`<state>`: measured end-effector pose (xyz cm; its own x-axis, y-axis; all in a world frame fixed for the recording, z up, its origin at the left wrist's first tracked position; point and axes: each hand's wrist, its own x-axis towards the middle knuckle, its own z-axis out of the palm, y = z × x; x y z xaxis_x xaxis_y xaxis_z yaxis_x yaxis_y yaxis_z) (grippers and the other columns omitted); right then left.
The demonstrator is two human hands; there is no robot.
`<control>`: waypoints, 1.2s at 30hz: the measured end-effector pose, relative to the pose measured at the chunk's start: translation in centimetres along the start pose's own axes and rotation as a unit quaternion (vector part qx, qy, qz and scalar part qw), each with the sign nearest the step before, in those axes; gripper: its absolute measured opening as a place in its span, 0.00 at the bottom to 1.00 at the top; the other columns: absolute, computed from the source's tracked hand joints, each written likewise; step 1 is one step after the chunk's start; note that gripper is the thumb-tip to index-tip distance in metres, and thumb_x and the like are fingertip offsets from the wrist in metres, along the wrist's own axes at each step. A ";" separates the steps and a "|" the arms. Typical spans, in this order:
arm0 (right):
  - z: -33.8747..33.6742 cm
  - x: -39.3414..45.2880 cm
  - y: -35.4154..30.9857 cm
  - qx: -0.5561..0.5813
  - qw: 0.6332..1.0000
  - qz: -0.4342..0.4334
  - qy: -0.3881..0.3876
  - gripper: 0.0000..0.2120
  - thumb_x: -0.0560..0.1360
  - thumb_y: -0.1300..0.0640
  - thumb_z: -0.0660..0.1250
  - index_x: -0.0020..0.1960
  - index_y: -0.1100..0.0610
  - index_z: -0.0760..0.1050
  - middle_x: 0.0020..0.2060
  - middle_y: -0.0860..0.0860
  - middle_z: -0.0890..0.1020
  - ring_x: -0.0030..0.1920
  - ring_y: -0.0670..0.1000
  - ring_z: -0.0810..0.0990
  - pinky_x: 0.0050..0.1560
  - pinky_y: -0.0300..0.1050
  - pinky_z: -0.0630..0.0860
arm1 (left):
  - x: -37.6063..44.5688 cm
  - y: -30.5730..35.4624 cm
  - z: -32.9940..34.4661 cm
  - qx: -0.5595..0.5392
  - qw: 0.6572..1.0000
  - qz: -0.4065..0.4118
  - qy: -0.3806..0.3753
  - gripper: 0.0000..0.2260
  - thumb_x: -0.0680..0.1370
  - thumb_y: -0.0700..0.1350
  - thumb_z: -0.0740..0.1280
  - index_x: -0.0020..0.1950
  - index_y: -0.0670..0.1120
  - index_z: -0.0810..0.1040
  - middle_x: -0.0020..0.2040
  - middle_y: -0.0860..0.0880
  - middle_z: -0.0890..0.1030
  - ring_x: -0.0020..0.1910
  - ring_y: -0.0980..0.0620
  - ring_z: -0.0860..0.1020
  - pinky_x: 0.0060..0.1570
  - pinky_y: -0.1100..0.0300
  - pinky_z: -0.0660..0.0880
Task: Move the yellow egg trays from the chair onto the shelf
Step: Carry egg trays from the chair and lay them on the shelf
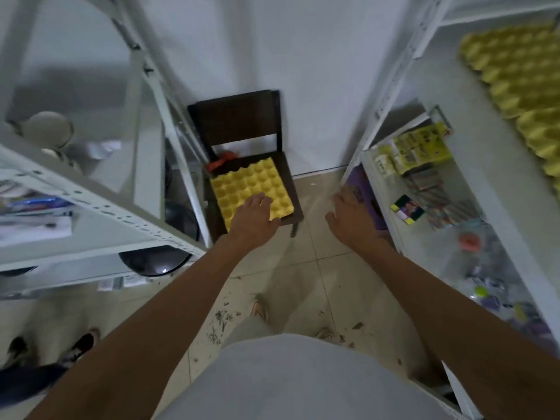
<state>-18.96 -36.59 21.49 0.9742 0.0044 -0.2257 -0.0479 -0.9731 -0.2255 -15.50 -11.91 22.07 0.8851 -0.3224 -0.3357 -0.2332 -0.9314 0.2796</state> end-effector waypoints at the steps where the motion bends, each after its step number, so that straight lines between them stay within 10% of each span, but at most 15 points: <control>1: 0.7 0.3 -1.4 0.012 0.999 0.013 -0.034 0.21 0.81 0.53 0.60 0.70 0.62 0.71 0.72 0.59 0.71 0.73 0.60 0.68 0.71 0.55 0.68 | -0.5 -1.5 0.1 -0.010 1.000 -0.014 -0.011 0.27 0.82 0.55 0.64 0.78 0.44 0.67 0.82 0.42 0.62 0.81 0.42 0.60 0.74 0.43 0.66; 19: 11.2 14.3 -7.0 0.102 0.967 0.089 -0.215 0.21 0.81 0.52 0.61 0.71 0.60 0.73 0.66 0.60 0.76 0.68 0.61 0.73 0.66 0.55 0.72 | 4.7 -15.3 8.0 -0.097 0.967 -0.166 -0.171 0.28 0.82 0.52 0.64 0.80 0.44 0.65 0.78 0.42 0.68 0.74 0.40 0.69 0.71 0.45 0.70; 30: 23.7 33.7 -1.8 0.160 0.933 0.202 -0.252 0.14 0.77 0.56 0.62 0.59 0.60 0.77 0.53 0.59 0.83 0.54 0.62 0.82 0.43 0.47 0.71 | 20.3 -20.6 16.0 -0.291 0.832 -0.462 -0.098 0.22 0.80 0.48 0.63 0.73 0.41 0.71 0.65 0.36 0.79 0.62 0.34 0.78 0.61 0.44 0.77; 36: 28.9 35.8 -2.0 0.062 0.958 0.180 -0.214 0.14 0.79 0.50 0.63 0.59 0.58 0.78 0.56 0.56 0.81 0.56 0.59 0.82 0.45 0.49 0.73 | 25.9 -23.7 19.3 -0.251 0.836 -0.487 -0.015 0.21 0.77 0.43 0.64 0.71 0.46 0.76 0.62 0.43 0.83 0.55 0.40 0.82 0.50 0.53 0.76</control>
<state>9.62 -27.84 -13.49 0.7112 -0.2065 -0.6720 -0.4153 -0.8947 -0.1646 5.14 -1.48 -10.61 0.5444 0.5378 -0.6437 0.7980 -0.5686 0.1998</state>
